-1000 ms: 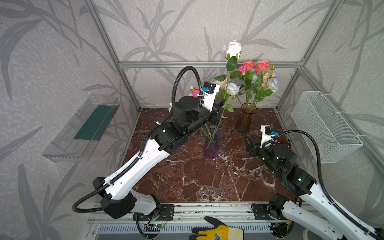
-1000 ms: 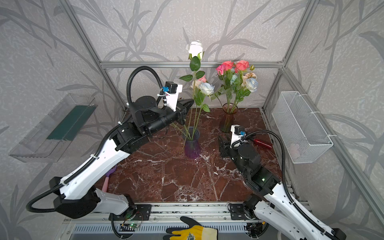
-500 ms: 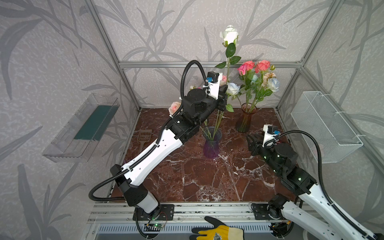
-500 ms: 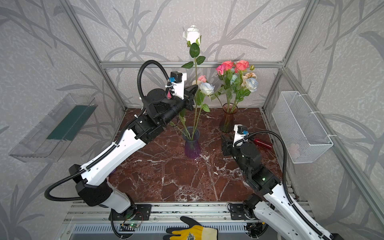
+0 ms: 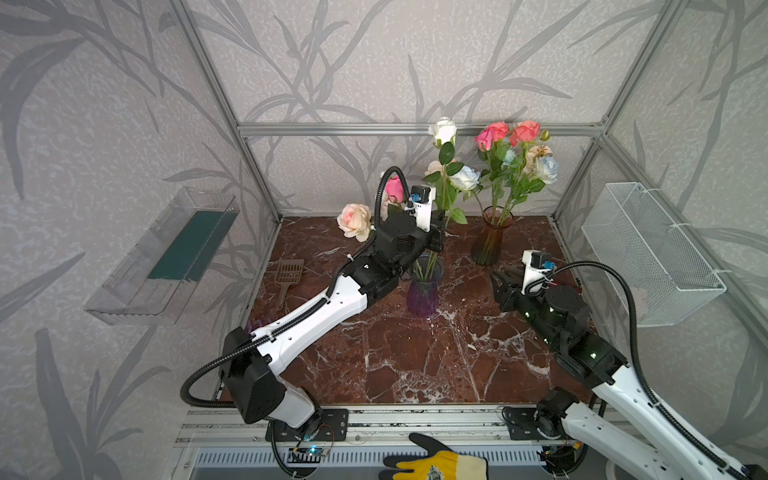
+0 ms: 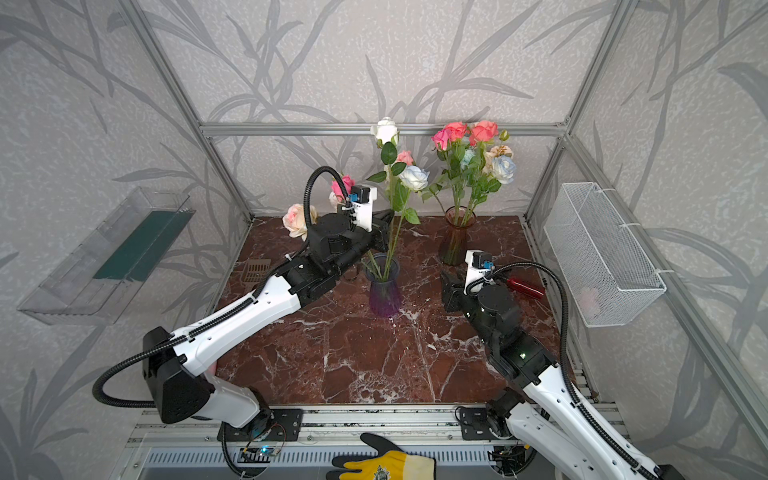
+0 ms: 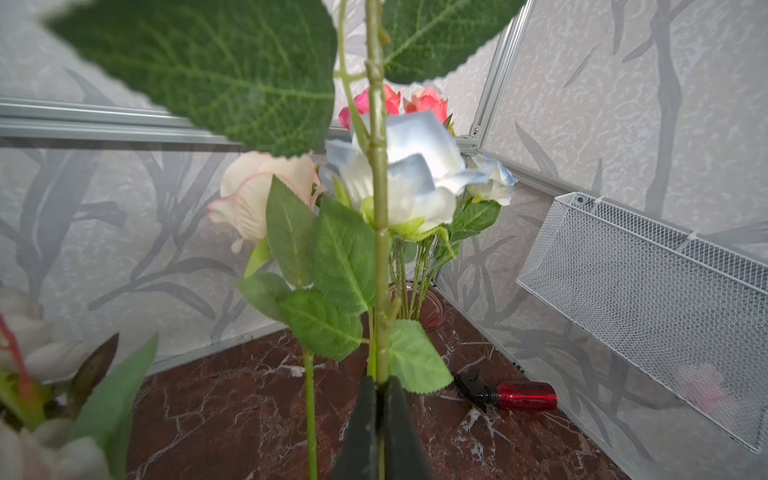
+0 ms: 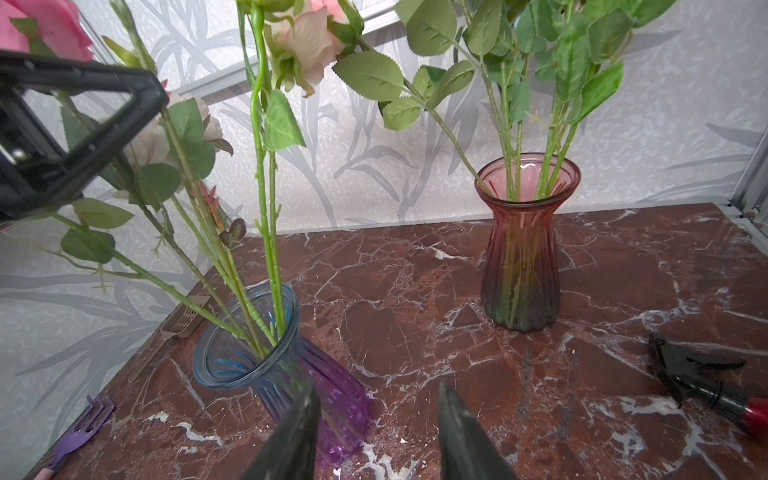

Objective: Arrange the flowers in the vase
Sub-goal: 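Lower the white rose stem into the purple-blue vase with left gripper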

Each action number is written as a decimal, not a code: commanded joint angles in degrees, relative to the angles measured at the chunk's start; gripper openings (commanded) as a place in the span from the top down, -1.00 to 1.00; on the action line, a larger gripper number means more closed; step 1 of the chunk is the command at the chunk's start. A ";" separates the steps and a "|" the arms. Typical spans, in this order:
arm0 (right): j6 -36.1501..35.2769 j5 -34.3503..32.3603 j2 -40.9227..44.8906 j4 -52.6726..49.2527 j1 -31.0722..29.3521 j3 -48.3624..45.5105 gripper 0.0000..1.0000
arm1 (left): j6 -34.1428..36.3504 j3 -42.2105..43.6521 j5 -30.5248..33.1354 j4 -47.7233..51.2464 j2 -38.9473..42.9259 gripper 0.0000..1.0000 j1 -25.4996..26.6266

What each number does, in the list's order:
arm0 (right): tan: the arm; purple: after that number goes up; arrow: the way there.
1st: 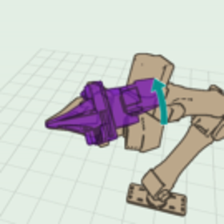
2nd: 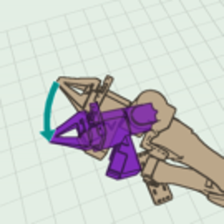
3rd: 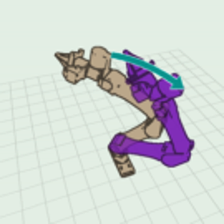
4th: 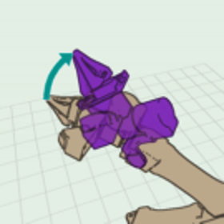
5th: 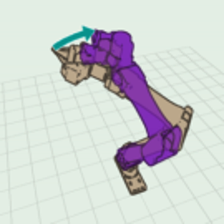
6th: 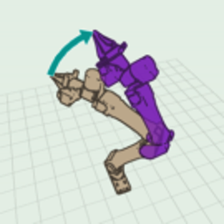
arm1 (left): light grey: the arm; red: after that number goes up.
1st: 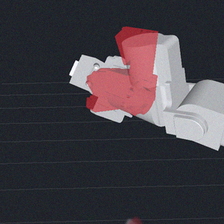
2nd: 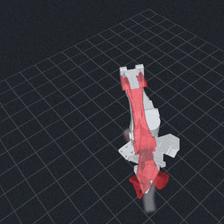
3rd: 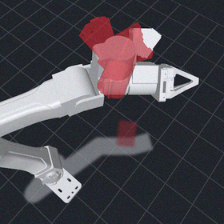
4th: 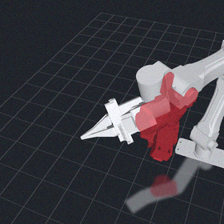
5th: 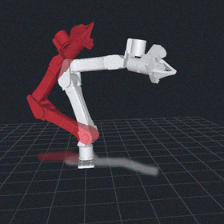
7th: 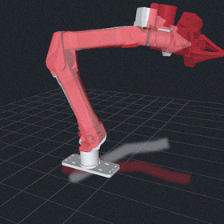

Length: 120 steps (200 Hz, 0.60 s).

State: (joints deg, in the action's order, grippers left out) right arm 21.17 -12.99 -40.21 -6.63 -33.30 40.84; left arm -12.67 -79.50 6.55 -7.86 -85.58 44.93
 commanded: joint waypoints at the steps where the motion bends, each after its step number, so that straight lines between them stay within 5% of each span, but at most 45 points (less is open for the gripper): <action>1: 1.15 0.60 -0.05 2.15 0.24 -0.84 0.07 | -2.25 2.06 1.21 -3.88 2.79 1.00 -0.13; 61: 1.98 0.76 -0.63 2.57 0.33 -1.53 0.07 | -2.65 7.20 1.19 -3.26 4.54 0.99 -0.10; 108: 2.84 1.35 -1.10 3.19 0.30 -1.70 0.07 | -1.66 8.06 0.41 -1.43 6.49 0.36 0.09; 120: 3.05 1.54 -1.19 3.25 0.34 -1.79 0.07 | -1.51 8.01 0.07 -0.73 6.81 0.33 0.22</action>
State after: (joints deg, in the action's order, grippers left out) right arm 23.16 -11.92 -41.30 -5.56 -33.26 39.68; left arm -14.74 -71.83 7.03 -9.19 -81.25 44.95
